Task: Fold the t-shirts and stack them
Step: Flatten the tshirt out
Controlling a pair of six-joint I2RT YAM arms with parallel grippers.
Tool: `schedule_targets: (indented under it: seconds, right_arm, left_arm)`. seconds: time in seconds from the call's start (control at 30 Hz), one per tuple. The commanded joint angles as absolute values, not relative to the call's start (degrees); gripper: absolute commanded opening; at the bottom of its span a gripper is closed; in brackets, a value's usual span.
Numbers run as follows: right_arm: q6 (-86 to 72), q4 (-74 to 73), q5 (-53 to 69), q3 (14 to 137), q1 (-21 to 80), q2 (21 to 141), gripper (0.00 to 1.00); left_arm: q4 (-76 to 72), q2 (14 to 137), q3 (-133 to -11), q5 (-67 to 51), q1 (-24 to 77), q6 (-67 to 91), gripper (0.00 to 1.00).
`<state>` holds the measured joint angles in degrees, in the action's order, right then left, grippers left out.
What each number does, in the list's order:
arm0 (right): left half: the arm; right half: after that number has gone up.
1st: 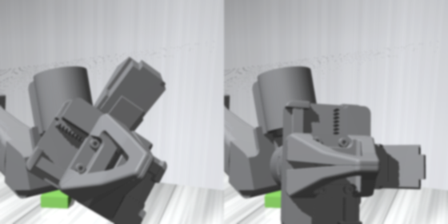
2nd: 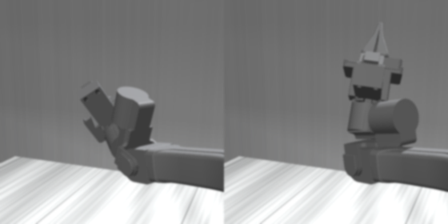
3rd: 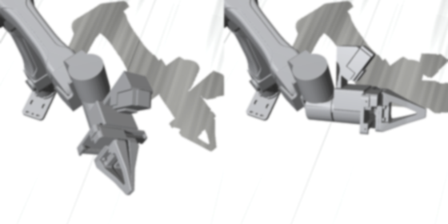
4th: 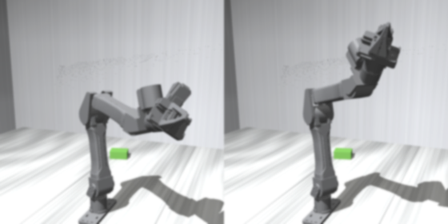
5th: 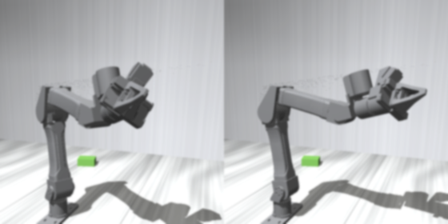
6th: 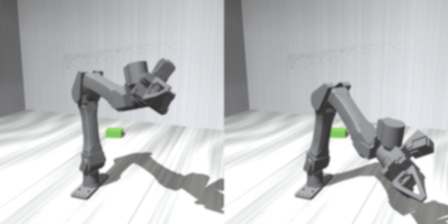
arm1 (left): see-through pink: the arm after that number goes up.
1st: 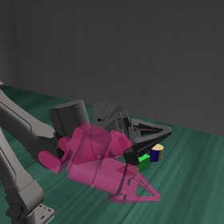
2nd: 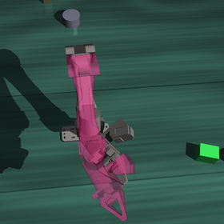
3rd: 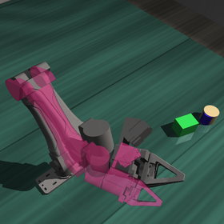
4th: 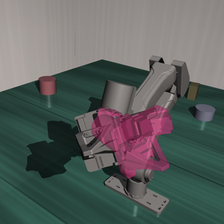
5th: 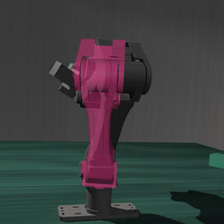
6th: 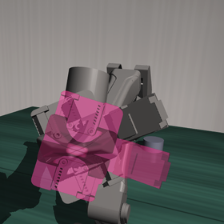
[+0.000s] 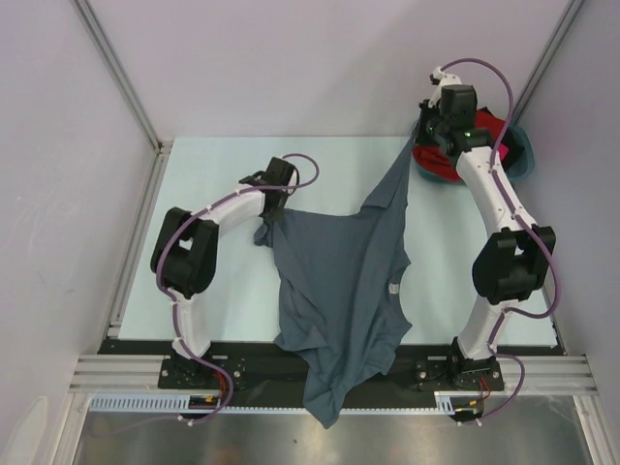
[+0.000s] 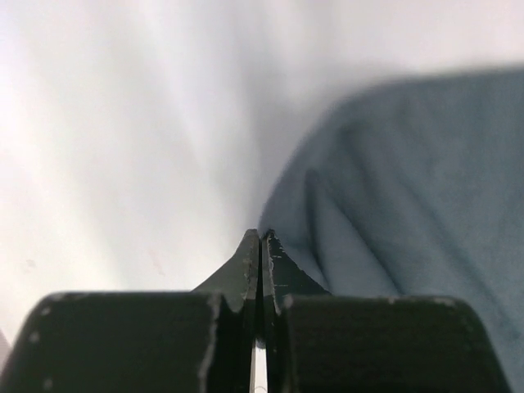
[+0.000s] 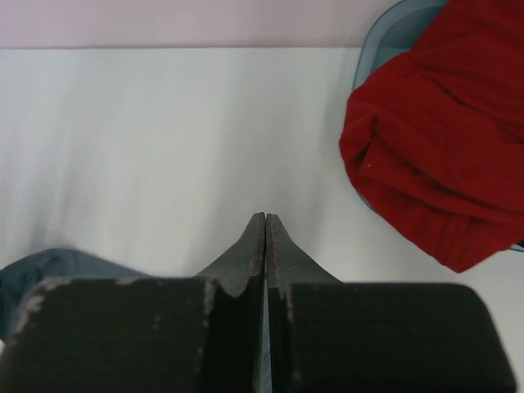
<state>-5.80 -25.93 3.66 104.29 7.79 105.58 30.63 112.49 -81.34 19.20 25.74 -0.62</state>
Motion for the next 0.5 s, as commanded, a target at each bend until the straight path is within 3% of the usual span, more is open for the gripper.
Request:
schedule_targets:
  seconds: [0.0, 0.27, 0.47]
  right_arm:
    - [-4.13, -24.78, 0.18, 108.80, 5.72, 102.21, 0.00]
    - [-3.51, -27.33, 0.09, 118.47, 4.22, 107.92, 0.00]
    - [-4.66, -30.76, 0.53, 130.51, 4.22, 118.46, 0.00]
  left_arm:
    - [30.15, 109.86, -88.66, 21.89, 21.37, -3.95, 0.00]
    - [34.36, 113.11, -104.13, 18.73, 10.73, -10.27, 0.00]
    - [41.92, 126.02, -123.47, 17.93, 7.03, -15.99, 0.00]
